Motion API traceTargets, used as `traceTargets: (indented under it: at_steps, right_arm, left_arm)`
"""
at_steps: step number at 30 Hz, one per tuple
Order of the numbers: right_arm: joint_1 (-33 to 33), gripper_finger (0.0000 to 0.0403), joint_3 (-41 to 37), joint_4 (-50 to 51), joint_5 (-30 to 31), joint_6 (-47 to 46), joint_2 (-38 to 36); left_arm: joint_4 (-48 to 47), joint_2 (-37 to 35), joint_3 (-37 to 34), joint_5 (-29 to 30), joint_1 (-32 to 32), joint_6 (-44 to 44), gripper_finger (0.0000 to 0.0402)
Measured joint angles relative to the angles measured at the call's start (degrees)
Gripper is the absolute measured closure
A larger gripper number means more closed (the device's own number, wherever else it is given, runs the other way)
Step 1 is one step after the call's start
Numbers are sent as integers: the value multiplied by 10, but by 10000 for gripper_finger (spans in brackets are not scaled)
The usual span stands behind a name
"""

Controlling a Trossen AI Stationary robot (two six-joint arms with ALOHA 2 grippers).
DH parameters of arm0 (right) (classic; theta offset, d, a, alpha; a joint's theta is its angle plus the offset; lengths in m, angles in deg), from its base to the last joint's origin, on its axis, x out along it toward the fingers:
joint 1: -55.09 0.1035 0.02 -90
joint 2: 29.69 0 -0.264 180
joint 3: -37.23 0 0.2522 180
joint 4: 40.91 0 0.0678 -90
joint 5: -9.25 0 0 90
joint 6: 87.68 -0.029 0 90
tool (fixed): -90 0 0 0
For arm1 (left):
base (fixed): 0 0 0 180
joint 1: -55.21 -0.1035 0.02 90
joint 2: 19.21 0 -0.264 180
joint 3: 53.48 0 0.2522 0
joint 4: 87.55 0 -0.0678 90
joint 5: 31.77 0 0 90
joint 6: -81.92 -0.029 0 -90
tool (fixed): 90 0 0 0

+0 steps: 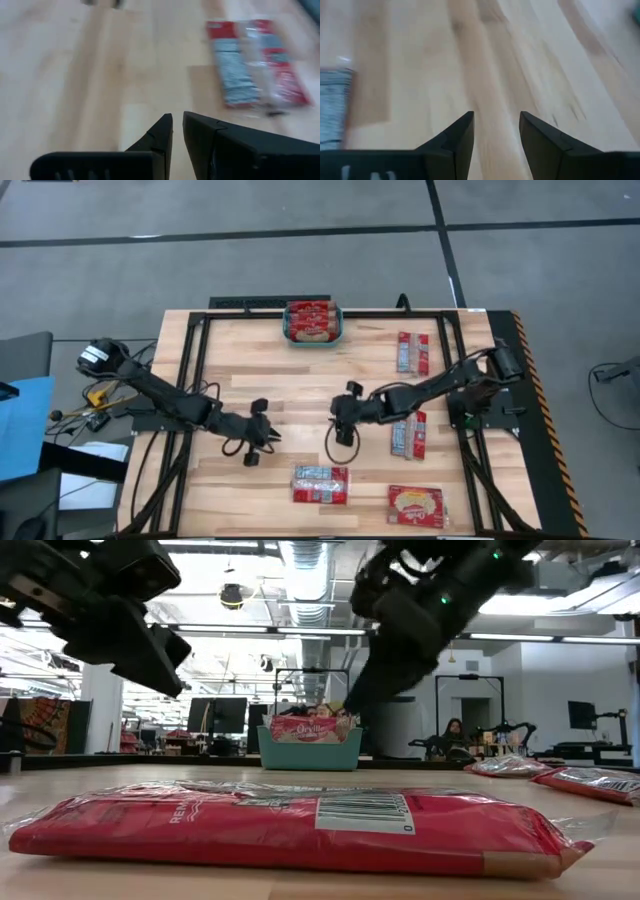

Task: Sort popcorn bags into baskets
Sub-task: Put the red popcorn bag into the green basket

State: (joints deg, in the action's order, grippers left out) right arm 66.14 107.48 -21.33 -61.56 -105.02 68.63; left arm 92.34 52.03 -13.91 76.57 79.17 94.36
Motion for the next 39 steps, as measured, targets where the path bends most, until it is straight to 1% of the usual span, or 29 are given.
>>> traceTargets:
  at_steps: [2,5,6,7,8,9,10,11,15,16,19,21,24,27,30,32,36,39]
  right_arm:
    - [13,228,0,78,44,-39,-10]
    - [21,232,0,132,86,-64,-10]
    - [19,233,-2,142,94,-61,-15]
    - [14,234,-2,130,93,-50,-17]
    - [5,236,1,111,92,-37,-17]
    - [-5,237,1,101,88,-24,-19]
    - [-17,240,1,91,78,-7,-23]
    - [-32,244,0,85,69,11,-26]
    - [-113,268,0,21,-19,67,-26]
    - [-135,277,0,3,-46,77,-26]
    - [-200,302,0,-26,-111,83,-26]
    - [-234,317,0,-36,-136,88,-25]
    - [-270,328,0,-44,-147,109,-25]
    - [-297,329,4,-52,-150,134,-25]
    - [-328,321,23,-52,-152,157,-24]
    - [-353,306,39,-52,-168,167,-24]
    - [-410,261,71,-52,-238,173,-24]
    - [-444,226,88,-61,-260,180,-16]
  left_arm:
    - [-6,0,0,64,5,0,364]
    - [-25,0,0,183,0,18,364]
    - [-25,0,0,224,-7,28,364]
    - [-26,0,0,257,-17,35,364]
    - [-26,0,0,277,-30,40,364]
    - [-24,0,0,284,-49,42,364]
    - [-21,0,0,276,-71,47,364]
    - [-21,0,0,256,-96,55,365]
    - [-22,0,0,141,-203,69,377]
    - [-22,0,0,121,-226,66,380]
    - [-20,0,0,97,-282,51,386]
    - [-22,0,0,86,-312,47,387]
    - [-28,0,0,66,-348,47,381]
    - [-28,0,0,38,-377,42,364]
    - [-24,0,0,14,-406,26,337]
    - [-15,0,0,7,-423,12,317]
    - [19,0,0,1,-445,-39,281]
    - [58,0,0,-1,-455,-76,265]
